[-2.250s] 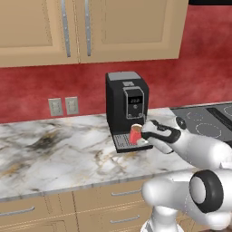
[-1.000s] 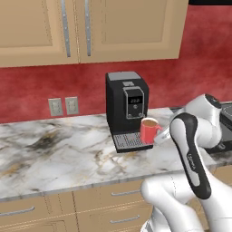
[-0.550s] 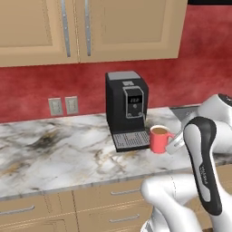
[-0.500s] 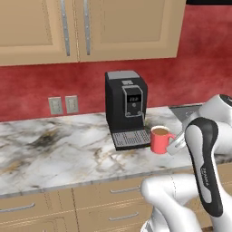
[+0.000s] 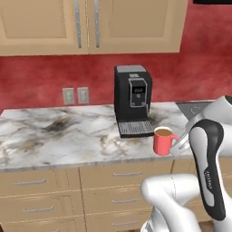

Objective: Pick up the brewed coffee from the coffee machine and place it next to the breakfast plate on the dining counter.

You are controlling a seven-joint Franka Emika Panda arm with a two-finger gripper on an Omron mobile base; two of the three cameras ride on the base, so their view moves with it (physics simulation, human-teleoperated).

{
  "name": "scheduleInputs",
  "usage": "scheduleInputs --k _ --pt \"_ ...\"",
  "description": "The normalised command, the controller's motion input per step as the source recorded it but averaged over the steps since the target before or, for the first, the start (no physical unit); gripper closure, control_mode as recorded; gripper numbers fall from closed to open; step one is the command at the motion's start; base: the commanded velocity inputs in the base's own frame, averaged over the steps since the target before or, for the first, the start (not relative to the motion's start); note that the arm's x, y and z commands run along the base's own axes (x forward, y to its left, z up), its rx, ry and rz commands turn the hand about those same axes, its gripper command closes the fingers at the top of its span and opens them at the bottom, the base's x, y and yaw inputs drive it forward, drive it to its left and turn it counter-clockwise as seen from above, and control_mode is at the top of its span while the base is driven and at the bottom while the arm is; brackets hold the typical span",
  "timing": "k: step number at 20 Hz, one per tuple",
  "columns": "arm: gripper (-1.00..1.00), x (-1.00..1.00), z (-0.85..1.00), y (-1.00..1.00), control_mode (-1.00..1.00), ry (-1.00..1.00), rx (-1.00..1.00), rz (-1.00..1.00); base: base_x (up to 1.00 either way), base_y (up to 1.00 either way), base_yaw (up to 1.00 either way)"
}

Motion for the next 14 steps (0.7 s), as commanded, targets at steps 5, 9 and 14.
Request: scheduleInputs --k 5,9,14 --pt "1.00 0.00 0.00 0.00 1.00 0.00 0.00 0.00 -0.18 0.09 0.77" --pt "1.00 0.00 0.00 0.00 1.00 0.00 0.00 0.00 0.00 0.00 1.00" --pt "1.00 0.00 0.00 0.00 1.00 0.00 0.00 0.00 0.00 0.00 1.00"
